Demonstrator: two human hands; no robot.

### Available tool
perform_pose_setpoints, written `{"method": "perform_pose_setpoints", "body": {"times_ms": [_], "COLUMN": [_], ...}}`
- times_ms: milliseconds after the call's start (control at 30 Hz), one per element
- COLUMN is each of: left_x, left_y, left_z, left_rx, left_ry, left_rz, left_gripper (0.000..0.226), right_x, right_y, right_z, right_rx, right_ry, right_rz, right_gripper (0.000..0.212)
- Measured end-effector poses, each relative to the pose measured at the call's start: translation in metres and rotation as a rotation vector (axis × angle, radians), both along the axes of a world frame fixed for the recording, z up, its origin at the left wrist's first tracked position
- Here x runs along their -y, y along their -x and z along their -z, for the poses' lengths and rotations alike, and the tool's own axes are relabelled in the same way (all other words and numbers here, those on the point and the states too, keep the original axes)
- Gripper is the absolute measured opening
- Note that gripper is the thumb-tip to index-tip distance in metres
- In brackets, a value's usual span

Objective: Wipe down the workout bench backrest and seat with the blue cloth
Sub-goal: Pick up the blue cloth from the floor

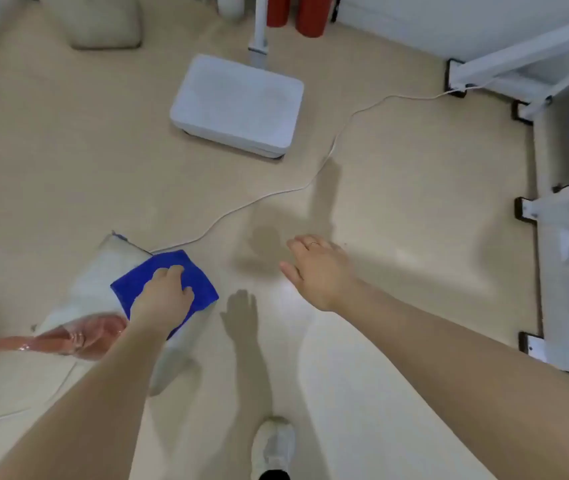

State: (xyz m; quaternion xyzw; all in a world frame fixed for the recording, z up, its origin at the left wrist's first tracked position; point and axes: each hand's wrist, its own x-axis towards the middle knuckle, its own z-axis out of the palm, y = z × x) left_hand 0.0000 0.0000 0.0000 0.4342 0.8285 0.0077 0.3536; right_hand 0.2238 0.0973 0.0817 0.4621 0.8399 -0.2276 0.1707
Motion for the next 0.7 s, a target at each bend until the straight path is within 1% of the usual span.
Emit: {"method": "perform_pose_setpoints", "body": {"times_ms": [100,133,200,233,300,367,400,433,500,600,667,700], "left_x": [0.001,0.003,0.011,0.015,0.014,0.003,-0.003,-0.009,-0.02,-0.038,-0.053,-0.062], "left_y": [0.013,0.017,0.022,0.024,0.024,0.022,0.017,0.009,-0.019,-0.074,-0.111,-0.127], "left_z": [0.047,0.065,0.092,0.1,0.106,0.104,0.095,0.083,0.039,-0.059,-0.136,-0.17], "left_rx": [-0.103,-0.107,-0.199,-0.252,-0.319,-0.278,-0.211,-0.103,0.165,0.578,0.864,0.976], "left_ry": [0.053,0.097,0.131,0.115,0.058,0.018,-0.035,-0.098,-0.247,-0.411,-0.46,-0.469], "left_rz": [-0.077,-0.073,-0.034,-0.001,0.034,0.037,0.018,-0.015,-0.082,-0.144,-0.136,-0.112], "left_gripper": [0.058,0.063,0.066,0.061,0.038,0.018,0.014,0.016,0.02,0.018,0.018,0.016], "right_x": [-0.01,-0.013,-0.019,-0.02,-0.021,-0.021,-0.02,-0.02,-0.02,-0.019,-0.019,-0.02], "right_y": [0.019,0.023,0.03,0.031,0.029,0.022,0.017,0.011,-0.005,-0.032,-0.054,-0.067], "right_z": [0.046,0.061,0.085,0.092,0.099,0.093,0.085,0.075,0.042,-0.019,-0.073,-0.103], "right_rx": [0.002,0.001,-0.031,-0.039,-0.019,0.012,-0.001,-0.023,-0.107,-0.249,-0.383,-0.474], "right_ry": [0.062,0.102,0.141,0.14,0.096,0.051,0.05,0.072,0.169,0.329,0.359,0.364], "right_rz": [0.059,0.098,0.17,0.18,0.127,0.056,0.05,0.07,0.162,0.322,0.462,0.548], "right_gripper": [0.048,0.047,0.045,0.045,0.045,0.044,0.043,0.041,0.035,0.029,0.024,0.022]}}
